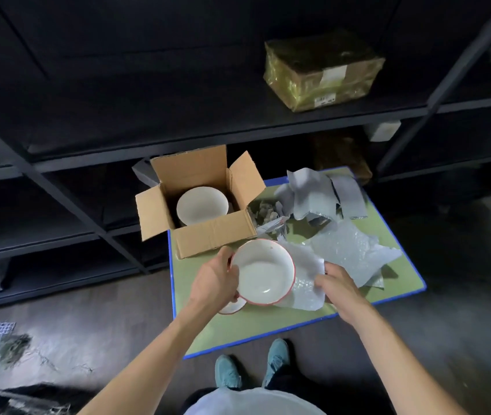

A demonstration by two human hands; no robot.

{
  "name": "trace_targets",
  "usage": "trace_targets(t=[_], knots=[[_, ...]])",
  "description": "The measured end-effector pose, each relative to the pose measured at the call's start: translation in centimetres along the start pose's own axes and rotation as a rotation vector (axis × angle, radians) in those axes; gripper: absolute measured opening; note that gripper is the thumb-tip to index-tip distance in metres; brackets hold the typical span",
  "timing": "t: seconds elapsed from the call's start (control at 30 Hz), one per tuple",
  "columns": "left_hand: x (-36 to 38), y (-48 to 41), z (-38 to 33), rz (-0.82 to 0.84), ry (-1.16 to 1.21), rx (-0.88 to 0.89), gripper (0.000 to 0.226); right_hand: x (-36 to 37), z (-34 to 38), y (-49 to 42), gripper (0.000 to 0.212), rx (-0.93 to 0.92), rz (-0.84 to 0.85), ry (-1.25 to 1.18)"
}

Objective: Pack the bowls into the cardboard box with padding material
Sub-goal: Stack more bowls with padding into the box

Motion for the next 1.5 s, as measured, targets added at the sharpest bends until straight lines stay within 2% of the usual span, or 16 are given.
trace_targets(t=[0.13,0.3,0.53,0.63,0.73,0.8,0.87,0.97,1.03,1.13,1.23,1.33,1.5], knots=[[0.6,-0.4,-2.2,0.035,0.030,0.063,0.011,0.6,0.3,0.1,0.047,0.002,0.068,-0.079],[1.6,-0.7,-3.4,0.068,0.058,0.101,0.014,0.6,0.4,0.3,0.031,-0.022,0.067,-0.114],[2.0,-0.1,-3.9,0.123,0.108,0.097,0.015,0.6,-0.3,0.7,0.031,0.025,0.073,-0.354],[1.6,0.2,-3.9,0.120,0.139,0.091,0.015,0.8,-0.1,1.3,0.033,0.015,0.152,-0.488],[1.4,0.6,-3.7,0.128,0.144,0.085,0.010,0.9,0.2,1.8,0.039,-0.009,0.264,-0.453],[1.4,0.8,-3.4,0.133,0.137,0.080,0.009,0.9,0.3,2.0,0.048,-0.022,0.282,-0.439],[1.5,0.7,-3.0,0.118,0.149,0.089,0.009,0.8,0.5,2.2,0.047,-0.043,0.276,-0.436],[1.2,0.3,-2.0,0.040,0.063,0.114,0.024,0.9,0.8,2.8,0.037,-0.056,0.263,-0.455],[0.9,0.2,-1.2,0.021,0.056,0.076,0.047,1.0,0.8,2.9,0.038,-0.059,0.268,-0.478],[0.9,0.5,-0.3,0.174,0.126,-0.055,0.084,1.3,1.2,3.1,0.051,-0.070,0.285,-0.494],[0.7,1.3,-0.2,0.319,0.235,-0.112,0.091,1.6,1.8,3.0,0.054,-0.082,0.300,-0.490],[0.2,1.3,-0.3,0.299,0.325,-0.067,0.082,1.9,2.4,3.0,0.051,-0.091,0.303,-0.452],[-0.8,1.1,-0.1,0.219,0.371,-0.001,0.035,3.1,4.1,3.5,0.044,-0.106,0.326,-0.373]])
Point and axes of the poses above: each hand's wrist, its own y-axis away from the middle knuckle, its own x-axis out of the palm, z = x × y, the point moved 6 cm from there along -y, towards the middle knuckle, and after that the axes turned 3 degrees about -z, right-handed, at the moved point
